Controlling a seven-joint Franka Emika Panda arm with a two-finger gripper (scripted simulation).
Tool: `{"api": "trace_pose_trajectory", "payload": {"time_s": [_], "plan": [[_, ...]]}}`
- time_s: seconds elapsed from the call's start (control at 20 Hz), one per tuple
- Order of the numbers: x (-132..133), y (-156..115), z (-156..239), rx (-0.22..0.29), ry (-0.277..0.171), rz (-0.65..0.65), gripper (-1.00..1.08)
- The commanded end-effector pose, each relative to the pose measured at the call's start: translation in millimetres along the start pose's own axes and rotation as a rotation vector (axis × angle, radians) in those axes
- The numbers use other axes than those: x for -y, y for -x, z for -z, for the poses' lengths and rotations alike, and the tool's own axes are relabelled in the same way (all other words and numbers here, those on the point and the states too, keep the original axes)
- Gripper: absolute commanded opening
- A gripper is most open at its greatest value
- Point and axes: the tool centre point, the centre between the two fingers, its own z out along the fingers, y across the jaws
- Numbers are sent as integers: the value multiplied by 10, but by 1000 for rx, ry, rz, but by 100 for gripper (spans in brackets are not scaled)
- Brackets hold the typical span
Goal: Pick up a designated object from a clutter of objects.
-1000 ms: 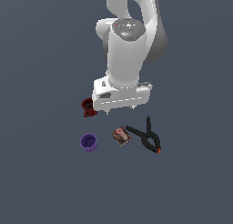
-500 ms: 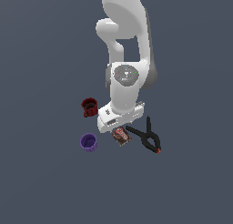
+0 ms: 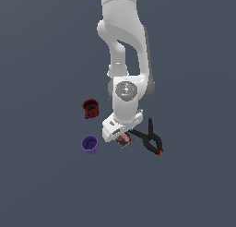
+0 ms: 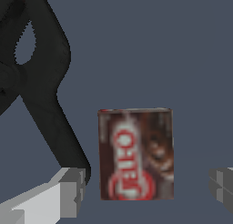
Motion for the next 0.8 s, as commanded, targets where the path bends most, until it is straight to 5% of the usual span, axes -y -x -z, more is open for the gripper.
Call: {"api": "trace_pose_trajectory", "payload": {"time_s": [0.0, 0.75], "plan": [[8, -4, -54, -4, -1, 14, 100], [17, 5, -463, -4, -2, 16, 100]]}}
